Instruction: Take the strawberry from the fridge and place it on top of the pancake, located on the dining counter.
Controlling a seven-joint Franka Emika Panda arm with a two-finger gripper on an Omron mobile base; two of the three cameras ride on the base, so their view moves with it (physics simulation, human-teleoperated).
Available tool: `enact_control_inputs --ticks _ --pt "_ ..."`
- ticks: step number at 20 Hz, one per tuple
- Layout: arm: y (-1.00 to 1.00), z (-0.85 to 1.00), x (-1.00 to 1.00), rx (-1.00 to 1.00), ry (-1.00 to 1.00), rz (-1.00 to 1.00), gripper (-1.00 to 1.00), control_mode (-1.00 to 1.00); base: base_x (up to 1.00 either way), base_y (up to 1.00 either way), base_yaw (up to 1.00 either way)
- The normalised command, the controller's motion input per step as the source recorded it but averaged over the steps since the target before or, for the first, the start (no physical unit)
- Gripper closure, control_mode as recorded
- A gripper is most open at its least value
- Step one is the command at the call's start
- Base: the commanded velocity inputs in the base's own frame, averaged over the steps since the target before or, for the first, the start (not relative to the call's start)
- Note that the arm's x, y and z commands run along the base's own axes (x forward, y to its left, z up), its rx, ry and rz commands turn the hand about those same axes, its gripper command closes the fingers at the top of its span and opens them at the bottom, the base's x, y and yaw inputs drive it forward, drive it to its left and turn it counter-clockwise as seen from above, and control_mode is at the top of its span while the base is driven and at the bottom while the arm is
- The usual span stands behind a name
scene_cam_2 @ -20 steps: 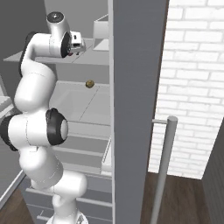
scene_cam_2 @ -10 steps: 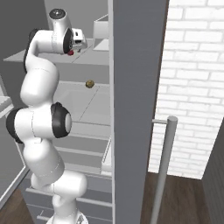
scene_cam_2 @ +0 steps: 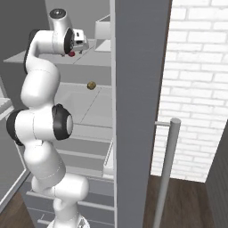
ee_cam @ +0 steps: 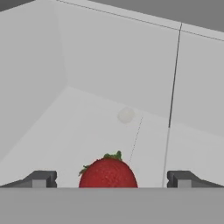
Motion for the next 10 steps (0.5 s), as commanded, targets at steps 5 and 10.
enact_control_inputs --ticks 5,10 --pt "0.00 -0.23 0.00 -0.06 0.00 0.00 1.00 -1.00 0.00 0.00 0.00" --pt "0.00 -0.10 -0.13 -0.01 -0.01 0.00 1.00 -1.00 0.00 0.00 0.00"
